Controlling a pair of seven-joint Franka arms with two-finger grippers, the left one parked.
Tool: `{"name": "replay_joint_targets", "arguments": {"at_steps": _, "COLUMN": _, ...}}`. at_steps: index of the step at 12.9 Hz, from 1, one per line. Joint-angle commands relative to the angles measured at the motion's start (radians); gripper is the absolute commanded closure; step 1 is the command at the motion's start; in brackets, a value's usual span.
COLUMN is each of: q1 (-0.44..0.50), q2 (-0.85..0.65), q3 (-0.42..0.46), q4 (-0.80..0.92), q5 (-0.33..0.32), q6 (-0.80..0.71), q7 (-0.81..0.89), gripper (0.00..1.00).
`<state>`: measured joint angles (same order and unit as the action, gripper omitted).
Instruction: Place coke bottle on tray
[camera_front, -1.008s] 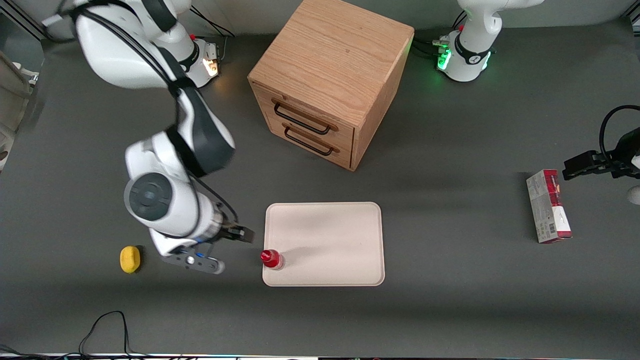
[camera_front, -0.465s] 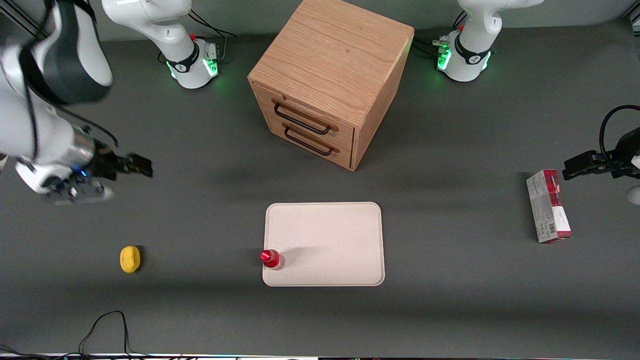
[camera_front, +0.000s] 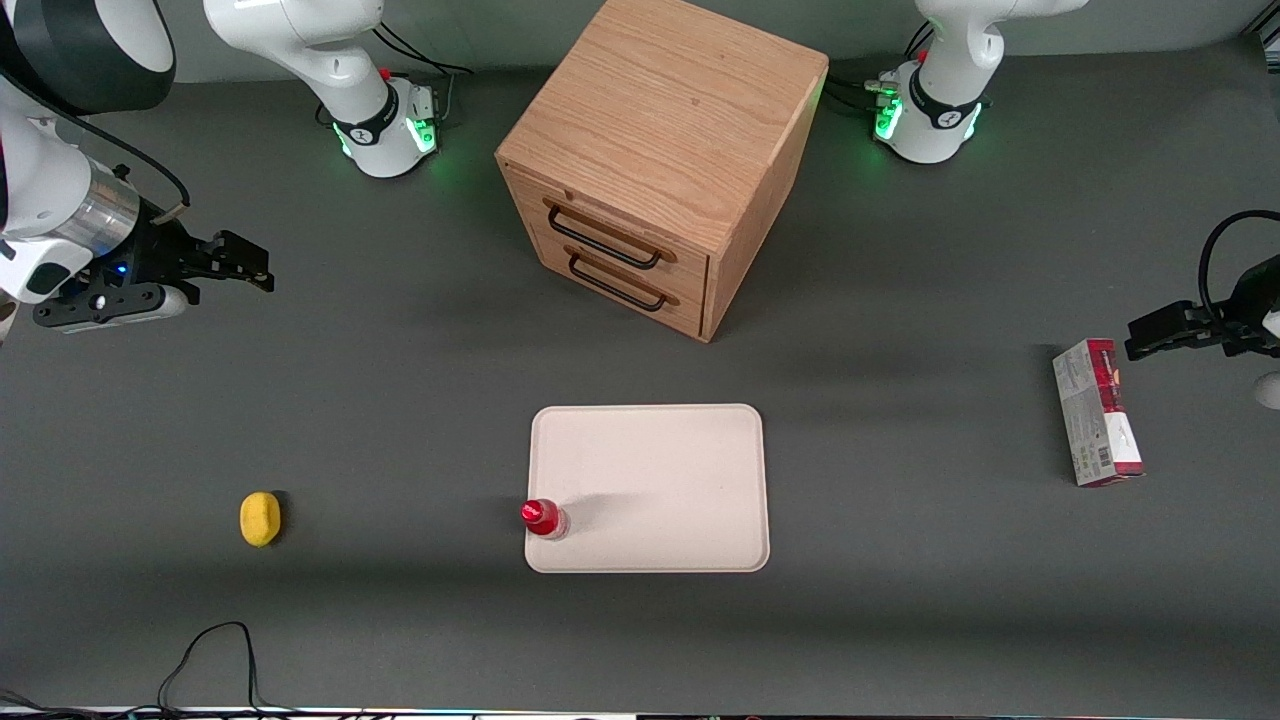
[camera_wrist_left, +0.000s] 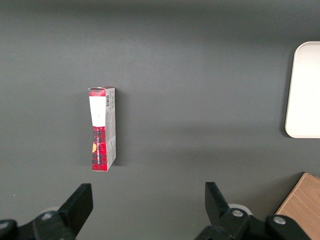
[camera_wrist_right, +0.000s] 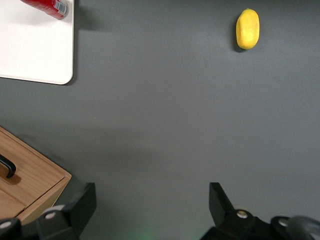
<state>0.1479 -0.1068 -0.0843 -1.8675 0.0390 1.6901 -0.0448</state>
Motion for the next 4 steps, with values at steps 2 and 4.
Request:
{"name": "replay_joint_targets", "arguments": {"at_steps": 2, "q1": -0.008, "q2": 0.038, "q3": -0.006, "q4": 0.095, "q5": 0.010, "q6": -0.087, "q7": -0.029, "gripper": 0.00}}
{"name": "replay_joint_targets", "arguments": {"at_steps": 4, "q1": -0.011, "q2": 0.052, "q3": -0.005, "q4": 0.120, "q5": 0.012, "q6": -0.115, "q7": -0.075, "gripper": 0.00}}
